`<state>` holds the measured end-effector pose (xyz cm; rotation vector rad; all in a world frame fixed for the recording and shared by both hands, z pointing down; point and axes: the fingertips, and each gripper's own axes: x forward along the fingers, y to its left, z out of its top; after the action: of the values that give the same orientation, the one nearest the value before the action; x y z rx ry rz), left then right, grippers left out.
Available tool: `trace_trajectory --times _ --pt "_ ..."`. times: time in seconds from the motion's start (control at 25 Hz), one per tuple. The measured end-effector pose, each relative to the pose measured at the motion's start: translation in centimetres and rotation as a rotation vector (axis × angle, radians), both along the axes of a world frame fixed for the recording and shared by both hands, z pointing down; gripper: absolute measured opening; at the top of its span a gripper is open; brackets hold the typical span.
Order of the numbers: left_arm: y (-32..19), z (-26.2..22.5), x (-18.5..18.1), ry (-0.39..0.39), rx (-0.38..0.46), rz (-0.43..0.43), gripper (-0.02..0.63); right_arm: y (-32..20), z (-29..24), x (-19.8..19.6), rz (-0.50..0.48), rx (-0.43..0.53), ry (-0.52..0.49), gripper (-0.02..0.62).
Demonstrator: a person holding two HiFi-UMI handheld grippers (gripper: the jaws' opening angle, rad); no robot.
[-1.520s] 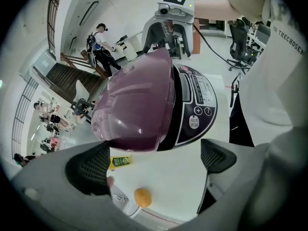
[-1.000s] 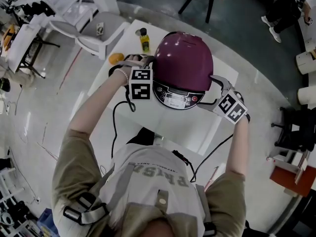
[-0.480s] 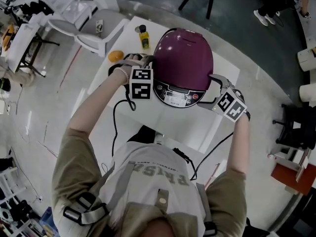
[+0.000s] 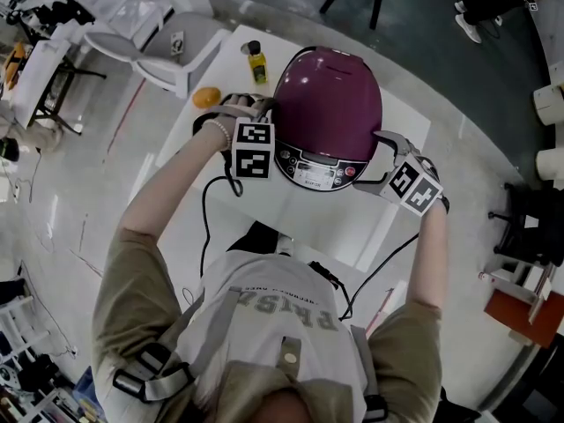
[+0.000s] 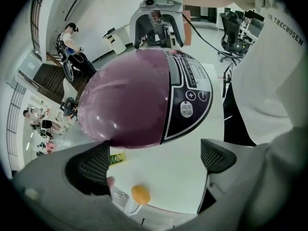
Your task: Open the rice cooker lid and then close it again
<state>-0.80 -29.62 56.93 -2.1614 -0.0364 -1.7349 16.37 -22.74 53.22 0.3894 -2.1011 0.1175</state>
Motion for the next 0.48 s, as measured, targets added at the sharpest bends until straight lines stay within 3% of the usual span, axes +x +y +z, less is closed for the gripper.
trace_trajectory --times 0.24,0.48 --pt "0.09 0.59 -0.55 -0.093 -0.011 0.025 0.599 0.25 0.55 0.03 -0.047 -0.086 0.112 0.48" --pt "-0.07 0.79 -0.72 -0.151 -0.008 0.025 0.598 0.19 0.91 0.0 -0.035 -0.103 0.164 0.48"
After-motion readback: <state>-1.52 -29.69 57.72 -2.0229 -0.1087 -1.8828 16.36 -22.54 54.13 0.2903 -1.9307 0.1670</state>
